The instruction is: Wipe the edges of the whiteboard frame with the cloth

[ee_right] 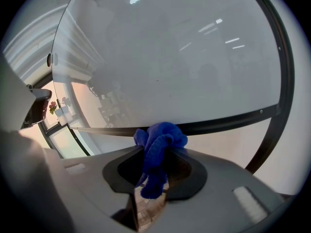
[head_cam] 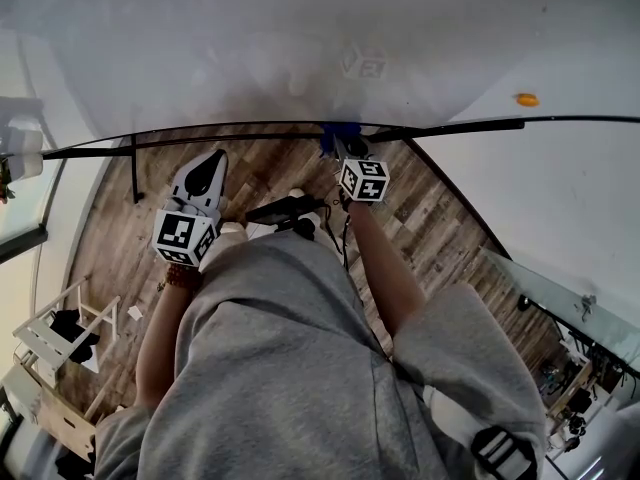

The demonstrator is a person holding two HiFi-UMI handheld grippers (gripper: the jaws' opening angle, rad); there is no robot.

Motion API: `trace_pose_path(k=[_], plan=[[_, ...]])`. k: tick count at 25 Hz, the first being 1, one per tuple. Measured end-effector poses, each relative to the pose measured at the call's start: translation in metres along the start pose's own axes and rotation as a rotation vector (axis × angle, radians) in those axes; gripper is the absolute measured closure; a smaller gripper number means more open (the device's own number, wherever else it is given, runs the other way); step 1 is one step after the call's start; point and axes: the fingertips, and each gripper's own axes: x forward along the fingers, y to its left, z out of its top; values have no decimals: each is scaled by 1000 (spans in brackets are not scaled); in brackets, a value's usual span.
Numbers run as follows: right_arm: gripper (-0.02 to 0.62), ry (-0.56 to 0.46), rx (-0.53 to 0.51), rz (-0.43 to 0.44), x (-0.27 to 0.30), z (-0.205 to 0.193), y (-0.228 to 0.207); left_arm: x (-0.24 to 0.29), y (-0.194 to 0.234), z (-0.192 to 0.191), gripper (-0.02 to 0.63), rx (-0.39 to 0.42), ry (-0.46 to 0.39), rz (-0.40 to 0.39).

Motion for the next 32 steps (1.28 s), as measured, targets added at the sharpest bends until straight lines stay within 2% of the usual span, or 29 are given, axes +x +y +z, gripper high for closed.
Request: trace_pose_path(k=[11, 32], plan=[[483, 3, 12, 24, 13, -2, 24, -19, 20, -2, 597, -10, 1, 31], [483, 30, 23, 94, 31, -7, 63, -36, 31, -10, 597, -40, -9, 77]])
